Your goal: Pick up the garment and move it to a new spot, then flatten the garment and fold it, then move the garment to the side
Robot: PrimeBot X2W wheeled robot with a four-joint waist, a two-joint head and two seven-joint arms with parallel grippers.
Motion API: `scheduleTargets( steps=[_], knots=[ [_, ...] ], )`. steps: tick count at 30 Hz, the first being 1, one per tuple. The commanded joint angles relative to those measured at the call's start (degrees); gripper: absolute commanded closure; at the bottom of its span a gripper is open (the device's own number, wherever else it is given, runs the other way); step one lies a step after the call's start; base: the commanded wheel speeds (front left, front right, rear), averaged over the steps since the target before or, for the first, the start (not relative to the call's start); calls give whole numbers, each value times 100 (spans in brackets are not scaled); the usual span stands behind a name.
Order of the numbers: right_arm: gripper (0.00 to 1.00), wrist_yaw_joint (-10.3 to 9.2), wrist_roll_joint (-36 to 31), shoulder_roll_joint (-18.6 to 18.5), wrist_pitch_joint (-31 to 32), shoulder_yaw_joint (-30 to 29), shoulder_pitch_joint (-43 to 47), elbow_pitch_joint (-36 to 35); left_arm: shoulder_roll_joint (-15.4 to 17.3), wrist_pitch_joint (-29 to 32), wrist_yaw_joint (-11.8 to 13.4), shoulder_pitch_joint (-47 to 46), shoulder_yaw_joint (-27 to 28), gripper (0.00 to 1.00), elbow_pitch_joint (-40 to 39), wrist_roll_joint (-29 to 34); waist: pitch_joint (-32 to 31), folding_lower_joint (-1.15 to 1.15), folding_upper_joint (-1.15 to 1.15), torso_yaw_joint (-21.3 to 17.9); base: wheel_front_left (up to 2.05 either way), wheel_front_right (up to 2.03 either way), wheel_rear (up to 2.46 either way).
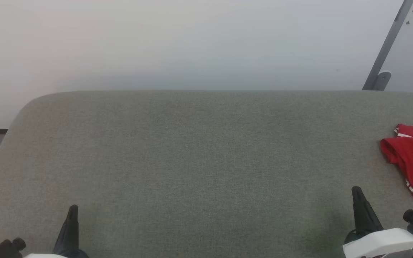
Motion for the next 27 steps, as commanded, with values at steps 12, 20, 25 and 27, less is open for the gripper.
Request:
scheduleTargets(
  steps=[12,20,25,27],
  knots=[
    [100,-3,1120,-12,264,-19,-287,29,-92,251,-9,-373,56,100,69,-820,29,0,0,-33,0,0,0],
    [100,-3,1763,-12,406,-29,-382,78,-178,399,-11,-520,64,100,144,-1266,50,0,0,-55,0,0,0],
    [100,-4,2141,-12,497,-35,-433,110,-232,487,-12,-596,70,100,193,-1532,62,0,0,-70,0,0,0],
    [100,-4,2284,-12,528,-39,-448,123,-253,515,-13,-637,71,100,208,-1626,67,0,0,-75,0,0,0]
  ],
)
